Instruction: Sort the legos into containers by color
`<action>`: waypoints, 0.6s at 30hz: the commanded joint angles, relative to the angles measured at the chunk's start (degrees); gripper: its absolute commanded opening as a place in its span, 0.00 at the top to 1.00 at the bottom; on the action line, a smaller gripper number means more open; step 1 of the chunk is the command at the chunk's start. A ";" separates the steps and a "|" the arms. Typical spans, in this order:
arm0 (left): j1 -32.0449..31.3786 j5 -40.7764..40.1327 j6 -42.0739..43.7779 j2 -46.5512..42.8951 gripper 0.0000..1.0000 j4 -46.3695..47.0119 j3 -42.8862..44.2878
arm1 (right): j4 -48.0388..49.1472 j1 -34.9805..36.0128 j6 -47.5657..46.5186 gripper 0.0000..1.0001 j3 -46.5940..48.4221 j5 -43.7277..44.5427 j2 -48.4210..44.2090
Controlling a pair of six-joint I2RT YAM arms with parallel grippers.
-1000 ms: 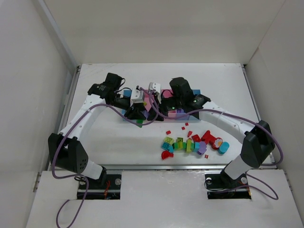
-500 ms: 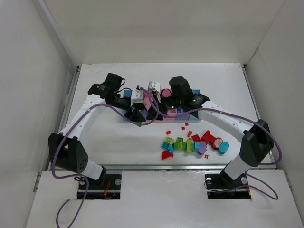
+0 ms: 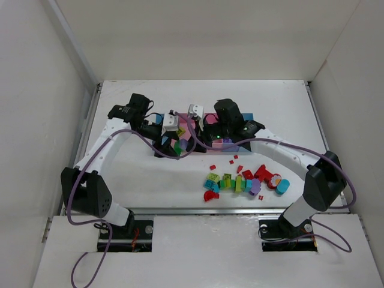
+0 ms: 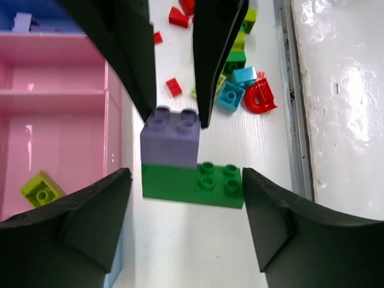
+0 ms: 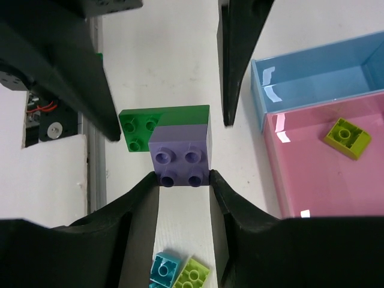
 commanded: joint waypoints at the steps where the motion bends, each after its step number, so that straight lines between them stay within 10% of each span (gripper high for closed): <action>1: 0.85 -1.18 3.82 0.96 0.32 -4.04 1.51 | 2.87 -0.19 0.14 1.00 -0.50 -0.46 -3.07; 18: 0.23 1.28 -7.15 4.48 0.38 1.31 2.48 | 2.87 -0.19 0.14 1.00 0.03 -1.00 -3.07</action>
